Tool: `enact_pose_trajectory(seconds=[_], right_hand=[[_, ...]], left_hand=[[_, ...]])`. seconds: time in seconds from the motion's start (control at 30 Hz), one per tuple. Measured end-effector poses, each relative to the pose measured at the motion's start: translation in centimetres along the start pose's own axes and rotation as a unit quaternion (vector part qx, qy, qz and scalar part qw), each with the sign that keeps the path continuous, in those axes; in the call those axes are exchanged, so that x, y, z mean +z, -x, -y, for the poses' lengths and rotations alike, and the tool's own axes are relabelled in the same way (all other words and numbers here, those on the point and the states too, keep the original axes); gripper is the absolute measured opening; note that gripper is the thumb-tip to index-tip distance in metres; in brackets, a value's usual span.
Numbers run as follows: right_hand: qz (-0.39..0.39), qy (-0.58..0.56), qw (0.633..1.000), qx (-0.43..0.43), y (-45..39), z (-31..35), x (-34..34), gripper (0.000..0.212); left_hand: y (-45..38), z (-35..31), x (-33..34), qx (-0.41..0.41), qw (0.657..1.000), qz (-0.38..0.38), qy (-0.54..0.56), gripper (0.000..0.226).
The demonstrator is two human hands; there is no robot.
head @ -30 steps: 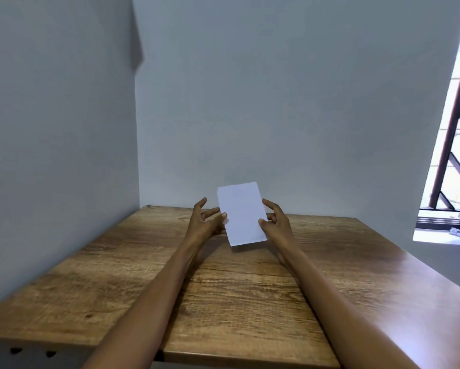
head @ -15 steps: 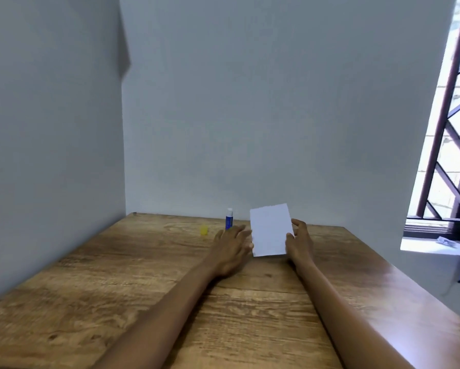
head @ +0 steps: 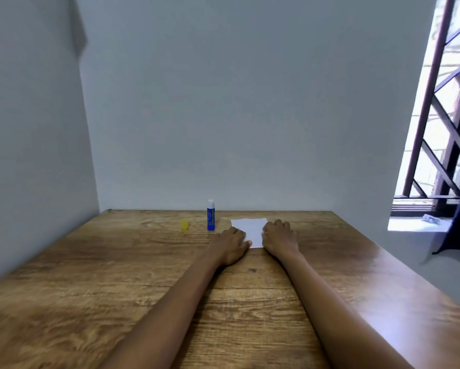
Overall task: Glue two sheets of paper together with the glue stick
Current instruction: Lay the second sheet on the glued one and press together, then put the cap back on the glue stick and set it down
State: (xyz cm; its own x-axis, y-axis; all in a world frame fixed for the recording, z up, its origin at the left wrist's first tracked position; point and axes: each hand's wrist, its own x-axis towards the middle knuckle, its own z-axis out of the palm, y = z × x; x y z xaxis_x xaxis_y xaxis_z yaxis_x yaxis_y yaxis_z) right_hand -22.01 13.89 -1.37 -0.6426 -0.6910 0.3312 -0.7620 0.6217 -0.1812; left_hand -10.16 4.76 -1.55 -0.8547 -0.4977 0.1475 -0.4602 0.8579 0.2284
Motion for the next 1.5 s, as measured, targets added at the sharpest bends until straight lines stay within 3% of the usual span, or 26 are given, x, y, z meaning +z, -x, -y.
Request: enact_pose_trajectory(seconds=[0.1,0.17,0.23,0.3,0.43,0.57,0.8,1.0,1.13,1.3,1.5], right_hand=[[0.009,0.015,1.000,-0.004,0.3,0.0,0.0,0.035],[-0.025,-0.008,1.000,-0.014,0.4,0.1,-0.4,0.034],[-0.106,-0.043,0.992,-0.057,0.2,0.7,-0.9,0.031],[-0.137,-0.083,0.981,-0.110,-0.3,2.0,-1.2,0.031],[-0.012,-0.233,0.969,-0.077,-1.5,7.0,-0.3,0.058],[0.032,-0.258,0.965,-0.020,-2.3,10.3,2.3,0.073],[-0.009,-0.271,0.963,0.003,-3.9,11.3,3.3,0.030],[-0.063,-0.327,0.942,-0.030,-2.6,11.7,2.1,0.017],[-0.024,-0.430,0.899,-0.080,-0.5,12.5,0.8,0.014],[0.006,-0.477,0.872,-0.112,2.0,13.0,-0.3,0.024],[0.159,-0.609,0.767,-0.126,2.7,13.0,-0.9,0.030]], left_hand=[[0.5,-0.1,0.0,0.008,0.999,-0.021,0.024,0.042],[0.9,-0.1,-0.3,0.025,0.997,-0.058,0.051,0.039],[1.6,0.3,-0.9,0.046,0.988,-0.129,0.065,0.035],[2.3,1.6,-2.1,0.063,0.973,-0.219,0.048,0.031],[3.5,5.6,-4.3,-0.007,0.943,-0.332,0.027,0.031],[4.2,8.3,-3.7,-0.059,0.947,-0.315,0.007,0.035],[3.3,8.3,-3.4,-0.055,0.946,-0.312,0.063,0.035],[3.1,8.6,-3.6,-0.046,0.941,-0.301,0.148,0.034],[3.3,8.1,-4.1,-0.036,0.875,-0.274,0.397,0.040],[4.1,8.1,-5.4,0.007,0.843,-0.242,0.480,0.013],[4.8,8.3,-6.4,0.015,0.771,-0.245,0.588,0.021]])
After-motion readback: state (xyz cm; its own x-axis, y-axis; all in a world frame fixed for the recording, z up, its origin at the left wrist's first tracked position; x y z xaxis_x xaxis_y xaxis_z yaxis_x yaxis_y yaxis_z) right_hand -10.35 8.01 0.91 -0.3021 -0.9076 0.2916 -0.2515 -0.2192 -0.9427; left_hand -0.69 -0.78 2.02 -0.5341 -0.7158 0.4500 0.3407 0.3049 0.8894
